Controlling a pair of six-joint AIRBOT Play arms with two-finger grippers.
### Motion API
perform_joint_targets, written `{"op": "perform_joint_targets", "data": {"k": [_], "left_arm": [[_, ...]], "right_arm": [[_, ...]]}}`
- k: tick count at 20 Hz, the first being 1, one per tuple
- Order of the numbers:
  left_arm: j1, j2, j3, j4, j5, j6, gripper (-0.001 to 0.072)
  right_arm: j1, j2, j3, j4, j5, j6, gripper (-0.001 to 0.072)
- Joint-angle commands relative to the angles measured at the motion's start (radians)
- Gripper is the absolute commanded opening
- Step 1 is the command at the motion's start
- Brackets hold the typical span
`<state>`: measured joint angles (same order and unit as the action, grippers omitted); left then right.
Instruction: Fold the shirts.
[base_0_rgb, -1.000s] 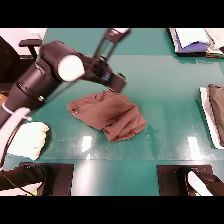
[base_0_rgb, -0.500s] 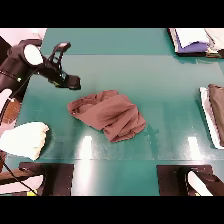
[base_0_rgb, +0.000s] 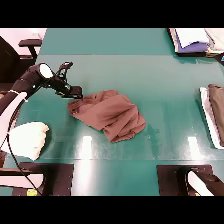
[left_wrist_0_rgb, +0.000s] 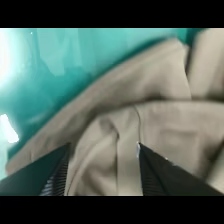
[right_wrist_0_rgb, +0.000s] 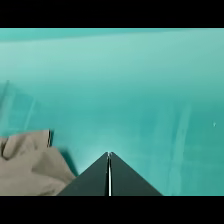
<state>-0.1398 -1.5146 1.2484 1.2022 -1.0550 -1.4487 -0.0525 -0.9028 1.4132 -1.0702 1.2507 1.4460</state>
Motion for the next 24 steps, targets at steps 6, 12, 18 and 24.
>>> {"op": "perform_joint_targets", "data": {"k": [6, 12, 18, 24], "left_arm": [[-0.035, -0.078, -0.005, -0.111, 0.046, 0.094, 0.0500], [-0.038, -0.072, 0.016, -0.077, -0.035, 0.095, 0.0032], [-0.038, 0.016, 0.200, -0.043, -0.085, 0.095, 0.0025], [-0.038, 0.059, 0.259, -0.043, -0.111, 0.095, 0.0024]], "right_arm": [[-0.001, -0.086, 0.000, 0.006, 0.071, 0.001, 0.0019], [-0.001, -0.091, -0.077, 0.004, 0.095, 0.000, 0.0019], [0.047, -0.095, -0.424, 0.006, 0.110, 0.000, 0.0257], [0.350, -0.335, -0.616, 0.138, -0.119, -0.036, 0.0411]]}}
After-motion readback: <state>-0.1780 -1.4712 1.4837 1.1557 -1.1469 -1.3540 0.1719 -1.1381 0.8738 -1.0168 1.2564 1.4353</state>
